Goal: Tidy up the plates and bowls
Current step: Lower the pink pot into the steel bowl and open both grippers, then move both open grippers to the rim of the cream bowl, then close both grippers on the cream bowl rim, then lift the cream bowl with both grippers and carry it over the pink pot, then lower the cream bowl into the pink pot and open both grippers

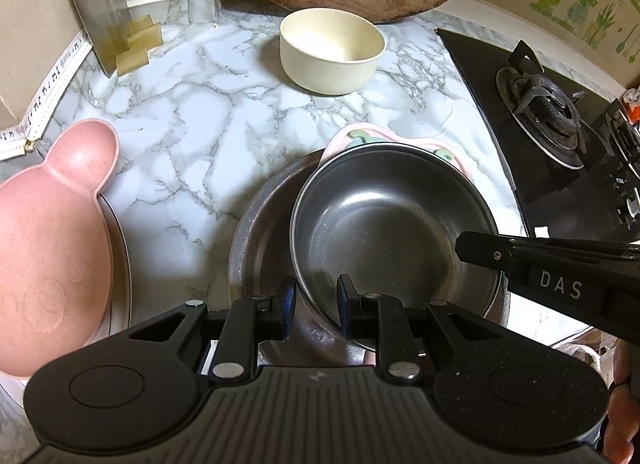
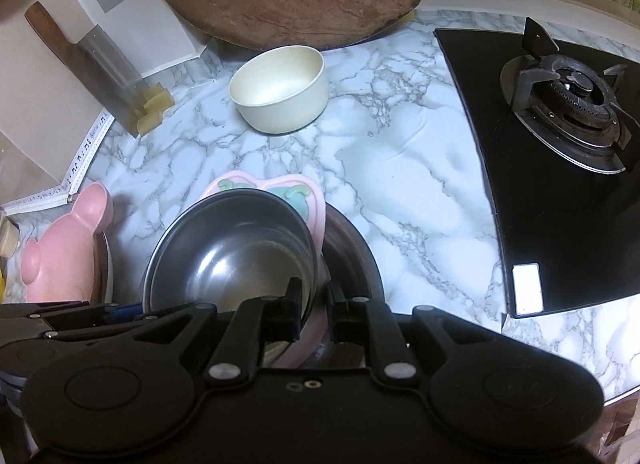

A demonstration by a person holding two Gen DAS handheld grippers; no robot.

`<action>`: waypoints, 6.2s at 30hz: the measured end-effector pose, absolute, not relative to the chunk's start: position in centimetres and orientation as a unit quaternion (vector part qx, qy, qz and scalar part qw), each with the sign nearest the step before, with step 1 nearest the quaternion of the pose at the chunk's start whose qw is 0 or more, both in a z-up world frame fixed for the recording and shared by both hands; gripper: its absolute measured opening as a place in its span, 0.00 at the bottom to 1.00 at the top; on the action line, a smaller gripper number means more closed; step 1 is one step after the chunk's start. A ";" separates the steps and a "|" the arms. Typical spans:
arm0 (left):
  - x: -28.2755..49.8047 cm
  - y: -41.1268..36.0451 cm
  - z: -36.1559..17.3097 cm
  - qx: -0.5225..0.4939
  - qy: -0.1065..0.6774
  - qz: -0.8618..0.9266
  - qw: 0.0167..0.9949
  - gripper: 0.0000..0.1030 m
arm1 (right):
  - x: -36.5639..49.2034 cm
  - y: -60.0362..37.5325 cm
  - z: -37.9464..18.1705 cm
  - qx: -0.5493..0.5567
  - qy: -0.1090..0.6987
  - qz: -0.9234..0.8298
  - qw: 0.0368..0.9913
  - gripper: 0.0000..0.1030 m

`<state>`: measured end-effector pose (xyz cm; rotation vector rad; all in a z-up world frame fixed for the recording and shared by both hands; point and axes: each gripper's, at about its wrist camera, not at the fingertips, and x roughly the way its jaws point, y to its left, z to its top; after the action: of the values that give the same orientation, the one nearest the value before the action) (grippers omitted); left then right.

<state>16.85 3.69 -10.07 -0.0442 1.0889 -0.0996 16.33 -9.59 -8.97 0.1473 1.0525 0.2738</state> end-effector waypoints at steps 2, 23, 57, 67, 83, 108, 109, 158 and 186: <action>16.9 3.8 -10.1 -0.022 0.517 -0.048 0.854 0.20 | 16.4 -9.6 -9.0 0.069 0.501 0.131 0.853 0.12; 16.9 4.9 -8.4 -0.019 0.502 -0.058 0.863 0.20 | 16.4 -10.0 -7.7 0.066 0.499 0.140 0.852 0.31; 21.0 6.1 -0.3 -0.051 0.358 -0.057 0.931 0.77 | 19.6 -10.0 0.8 -0.002 0.354 0.182 0.918 0.96; 27.6 5.8 -1.5 -0.057 0.376 -0.019 0.925 0.77 | 25.4 -10.1 -0.9 0.008 0.375 0.175 0.910 0.97; 36.0 4.3 -7.4 -0.049 0.437 0.016 0.898 0.77 | 34.5 -9.6 -6.0 0.024 0.437 0.146 0.887 0.89; 39.4 4.0 -11.5 -0.051 0.467 0.058 0.881 0.36 | 38.9 -7.1 -11.0 0.034 0.488 0.143 0.860 0.32; 39.4 3.9 -11.5 -0.052 0.466 0.058 0.882 0.31 | 38.9 -7.1 -11.0 0.034 0.488 0.144 0.860 0.30; 26.3 1.8 -1.1 0.007 0.448 -0.017 0.894 0.06 | 25.3 -7.3 -0.3 0.011 0.454 0.130 0.881 0.07; 18.4 2.8 -4.6 0.031 0.507 -0.040 0.860 0.06 | 16.1 -6.7 -2.9 0.011 0.490 0.129 0.862 0.09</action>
<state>18.40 2.78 -4.63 0.0645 1.0649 -0.0845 16.09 -6.75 -2.85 0.0229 1.0281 0.2705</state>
